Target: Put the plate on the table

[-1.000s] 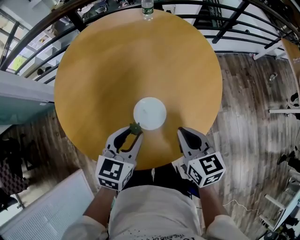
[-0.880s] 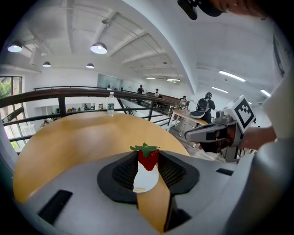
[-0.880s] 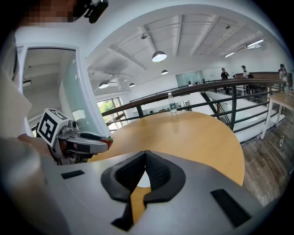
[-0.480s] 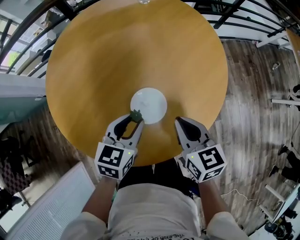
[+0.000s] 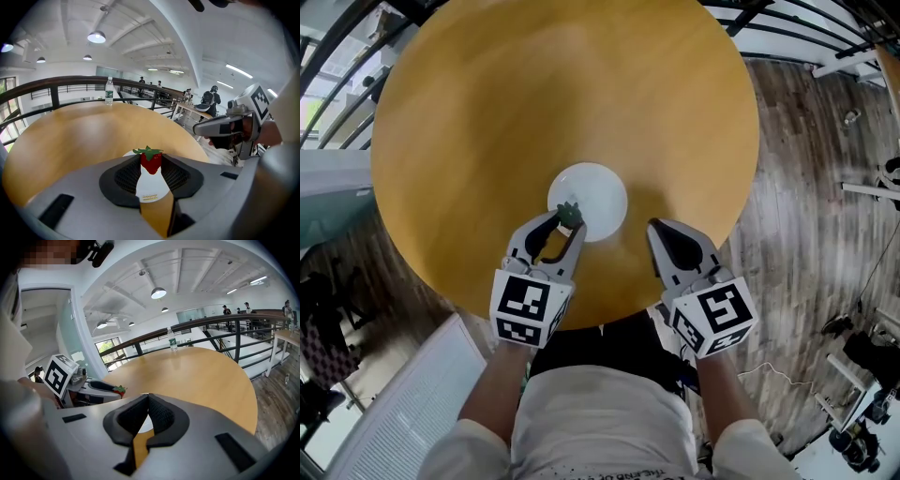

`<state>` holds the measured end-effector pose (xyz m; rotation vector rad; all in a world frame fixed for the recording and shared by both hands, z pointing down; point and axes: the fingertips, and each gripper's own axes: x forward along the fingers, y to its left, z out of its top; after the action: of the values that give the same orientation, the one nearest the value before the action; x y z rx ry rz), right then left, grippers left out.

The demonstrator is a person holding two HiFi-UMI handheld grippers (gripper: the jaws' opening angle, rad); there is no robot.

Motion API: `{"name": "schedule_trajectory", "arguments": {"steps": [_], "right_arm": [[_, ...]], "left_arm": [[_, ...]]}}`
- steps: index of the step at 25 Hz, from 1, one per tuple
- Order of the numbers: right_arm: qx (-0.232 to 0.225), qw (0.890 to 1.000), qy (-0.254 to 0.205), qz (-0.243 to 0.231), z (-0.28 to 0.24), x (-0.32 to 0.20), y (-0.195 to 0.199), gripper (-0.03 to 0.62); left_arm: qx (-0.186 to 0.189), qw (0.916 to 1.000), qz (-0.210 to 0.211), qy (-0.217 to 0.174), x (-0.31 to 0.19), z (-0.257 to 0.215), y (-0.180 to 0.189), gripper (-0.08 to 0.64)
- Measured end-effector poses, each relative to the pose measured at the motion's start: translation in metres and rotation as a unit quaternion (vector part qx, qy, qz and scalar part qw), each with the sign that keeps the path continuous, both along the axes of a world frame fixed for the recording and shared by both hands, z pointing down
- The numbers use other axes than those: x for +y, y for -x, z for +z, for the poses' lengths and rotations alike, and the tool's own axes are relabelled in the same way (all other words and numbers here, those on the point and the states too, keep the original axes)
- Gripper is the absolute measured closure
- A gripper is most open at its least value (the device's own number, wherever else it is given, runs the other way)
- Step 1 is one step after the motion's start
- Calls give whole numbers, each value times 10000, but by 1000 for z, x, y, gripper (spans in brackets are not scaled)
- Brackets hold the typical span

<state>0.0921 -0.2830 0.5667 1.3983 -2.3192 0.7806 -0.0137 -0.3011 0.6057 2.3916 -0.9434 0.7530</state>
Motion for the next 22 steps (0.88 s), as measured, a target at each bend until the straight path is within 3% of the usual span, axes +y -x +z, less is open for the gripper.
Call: {"name": "schedule_trajectory", "arguments": {"steps": [11,22], "right_arm": [[-73,9999,126,20,19,-1,-4,572],[-120,9995,271,83,28,-1,-7,572]], "left_arm": [[-748,9962,447,47,-9,47,-13,411],[-1406,9866,822,-38,-12,77,-18,411]]}}
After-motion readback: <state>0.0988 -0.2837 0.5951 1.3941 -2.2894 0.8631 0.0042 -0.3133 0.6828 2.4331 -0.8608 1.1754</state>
